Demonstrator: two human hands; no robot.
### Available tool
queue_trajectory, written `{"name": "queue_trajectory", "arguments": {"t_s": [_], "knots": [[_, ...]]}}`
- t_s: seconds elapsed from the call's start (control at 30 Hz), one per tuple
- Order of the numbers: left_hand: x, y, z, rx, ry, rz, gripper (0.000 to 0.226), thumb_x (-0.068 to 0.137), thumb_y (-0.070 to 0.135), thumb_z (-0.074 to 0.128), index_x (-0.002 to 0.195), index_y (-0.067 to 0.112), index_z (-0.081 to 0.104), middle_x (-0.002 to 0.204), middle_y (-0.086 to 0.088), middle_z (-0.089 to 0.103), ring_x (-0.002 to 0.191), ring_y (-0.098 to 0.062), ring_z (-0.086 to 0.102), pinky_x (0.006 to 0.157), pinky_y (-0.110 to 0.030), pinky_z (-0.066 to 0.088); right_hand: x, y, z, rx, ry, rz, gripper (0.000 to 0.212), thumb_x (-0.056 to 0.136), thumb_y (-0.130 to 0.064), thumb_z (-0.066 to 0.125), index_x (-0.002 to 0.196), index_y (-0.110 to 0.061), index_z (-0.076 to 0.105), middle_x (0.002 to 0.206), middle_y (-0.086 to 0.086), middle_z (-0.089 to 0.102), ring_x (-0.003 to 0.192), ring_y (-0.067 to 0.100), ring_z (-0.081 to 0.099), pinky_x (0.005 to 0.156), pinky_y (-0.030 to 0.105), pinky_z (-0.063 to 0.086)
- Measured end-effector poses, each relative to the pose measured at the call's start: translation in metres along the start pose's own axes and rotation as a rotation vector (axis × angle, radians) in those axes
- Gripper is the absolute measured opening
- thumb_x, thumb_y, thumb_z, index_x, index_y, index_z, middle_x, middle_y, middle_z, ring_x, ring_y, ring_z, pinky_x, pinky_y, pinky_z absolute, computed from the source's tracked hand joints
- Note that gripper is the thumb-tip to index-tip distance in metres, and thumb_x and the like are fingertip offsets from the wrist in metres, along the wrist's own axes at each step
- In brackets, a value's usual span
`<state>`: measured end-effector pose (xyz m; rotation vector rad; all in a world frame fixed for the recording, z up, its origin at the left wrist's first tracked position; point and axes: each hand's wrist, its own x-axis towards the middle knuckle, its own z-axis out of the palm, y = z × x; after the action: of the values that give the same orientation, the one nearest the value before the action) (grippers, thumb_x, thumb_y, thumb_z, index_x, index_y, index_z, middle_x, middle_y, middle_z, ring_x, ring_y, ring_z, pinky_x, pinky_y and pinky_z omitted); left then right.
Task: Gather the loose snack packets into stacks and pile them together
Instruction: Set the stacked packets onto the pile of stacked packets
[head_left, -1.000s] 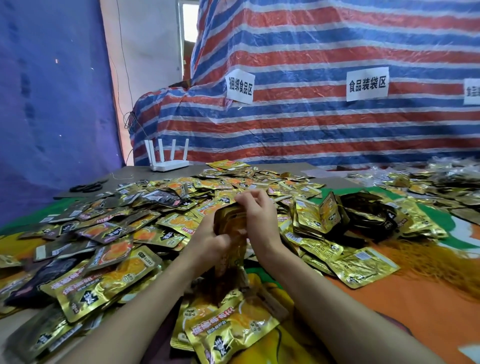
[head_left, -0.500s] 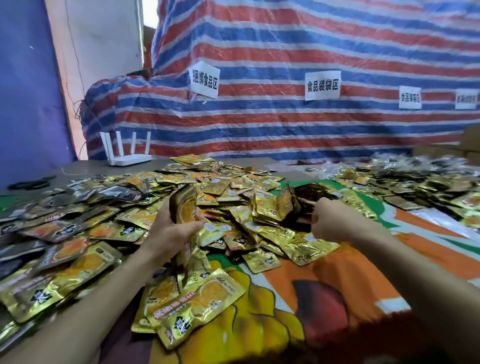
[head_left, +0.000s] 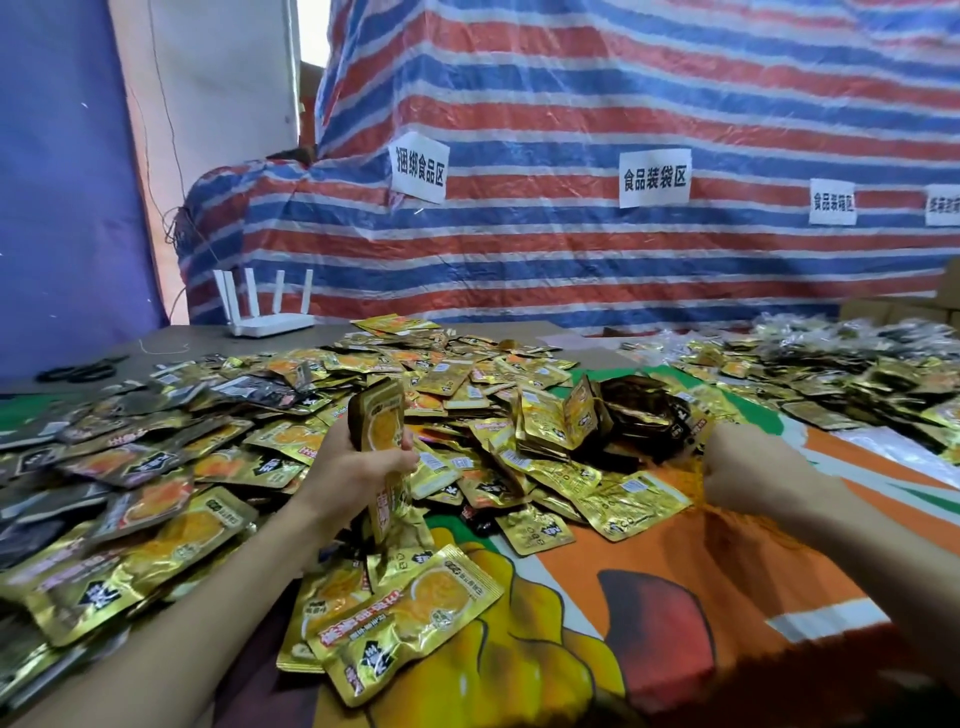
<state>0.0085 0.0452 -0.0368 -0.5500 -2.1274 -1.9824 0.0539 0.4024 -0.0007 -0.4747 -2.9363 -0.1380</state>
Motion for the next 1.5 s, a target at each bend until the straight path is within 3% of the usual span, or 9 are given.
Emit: {"name": "queue_trajectory", "arguments": {"t_s": [0.13,0.3,0.4,0.57,0.9,1.03,1.13,1.3,1.5], "knots": [[0.003,0.003,-0.003,-0.125,0.055,-0.024,0.031,0.075,-0.012,0.068,0.102,0.002,0.062,0.082,-0.013,0.061,0.084,-0.027,0.070,0.089,-0.047,0.052,0.005,-0.009,-0.017,0.101,0.105,0.051,0.029,0.082,-0.002,0.061,0.061,-0.010,0.041,0.061,0.006,0.046,0.052,0.022,0.044,0.044,0.025,0.032],[0.002,0.008,-0.008,-0.262,0.078,-0.045,0.038,0.063,0.000,0.066,0.101,0.002,0.063,0.081,-0.012,0.061,0.079,-0.028,0.068,0.081,-0.042,0.057,0.004,-0.045,-0.038,0.330,0.219,-0.151,0.012,0.083,-0.003,0.064,0.075,-0.004,0.074,0.070,0.010,0.069,0.062,0.024,0.065,0.053,0.032,0.056],[0.001,0.010,-0.008,-0.310,0.065,-0.088,0.041,0.067,-0.005,0.070,0.107,0.005,0.065,0.083,-0.009,0.066,0.073,-0.025,0.065,0.074,-0.039,0.054,-0.006,-0.087,-0.046,0.652,0.104,-0.380,0.009,0.091,-0.013,0.070,0.086,-0.013,0.077,0.079,-0.001,0.072,0.067,0.006,0.065,0.053,0.015,0.048],[-0.001,0.015,-0.007,-0.315,0.030,-0.173,0.040,0.071,-0.006,0.067,0.111,0.003,0.067,0.092,-0.009,0.077,0.070,-0.024,0.071,0.064,-0.039,0.060,-0.012,-0.161,-0.042,1.037,-0.082,-0.575,0.006,0.091,-0.019,0.073,0.086,-0.018,0.077,0.081,0.003,0.076,0.066,0.006,0.067,0.058,0.019,0.054],[0.007,0.011,-0.012,-0.188,0.217,-0.265,0.014,0.072,-0.017,0.067,0.080,-0.006,0.068,0.064,-0.014,0.069,0.052,-0.021,0.066,0.048,-0.029,0.053,-0.001,-0.221,-0.003,1.101,0.120,-0.590,0.016,0.084,-0.029,0.080,0.080,-0.014,0.079,0.066,-0.003,0.070,0.057,0.004,0.057,0.056,0.028,0.052],[0.011,0.012,-0.017,-0.173,0.184,-0.333,0.017,0.073,-0.016,0.063,0.089,-0.016,0.067,0.077,-0.017,0.074,0.057,-0.017,0.068,0.050,-0.025,0.053,0.006,-0.217,0.004,1.039,0.133,-0.597,0.012,0.087,-0.022,0.075,0.080,-0.013,0.079,0.065,-0.005,0.068,0.059,0.008,0.060,0.052,0.018,0.047],[0.008,0.014,-0.022,-0.252,0.116,-0.435,0.026,0.072,-0.007,0.062,0.097,-0.012,0.068,0.091,-0.024,0.073,0.068,-0.024,0.069,0.060,-0.032,0.057,0.011,-0.212,0.009,1.052,0.051,-0.564,0.011,0.090,-0.016,0.071,0.085,-0.010,0.078,0.073,0.000,0.071,0.058,0.006,0.063,0.053,0.018,0.049],[0.007,0.014,-0.032,-0.518,-0.023,-0.496,0.033,0.071,-0.001,0.058,0.103,-0.006,0.066,0.083,-0.018,0.066,0.074,-0.027,0.064,0.082,-0.040,0.049,0.017,-0.196,0.008,1.474,-0.259,-0.533,0.007,0.090,-0.006,0.073,0.086,0.000,0.074,0.068,0.005,0.067,0.060,0.010,0.062,0.057,0.016,0.049],[0.006,0.012,-0.025,-0.336,-0.028,-0.440,0.025,0.078,0.001,0.060,0.090,0.006,0.081,0.080,-0.011,0.075,0.062,-0.021,0.071,0.060,-0.031,0.061,0.011,-0.194,0.003,1.623,-0.538,-0.713,0.006,0.091,-0.001,0.068,0.086,-0.004,0.065,0.081,0.000,0.075,0.071,0.016,0.062,0.061,0.023,0.051]]}}
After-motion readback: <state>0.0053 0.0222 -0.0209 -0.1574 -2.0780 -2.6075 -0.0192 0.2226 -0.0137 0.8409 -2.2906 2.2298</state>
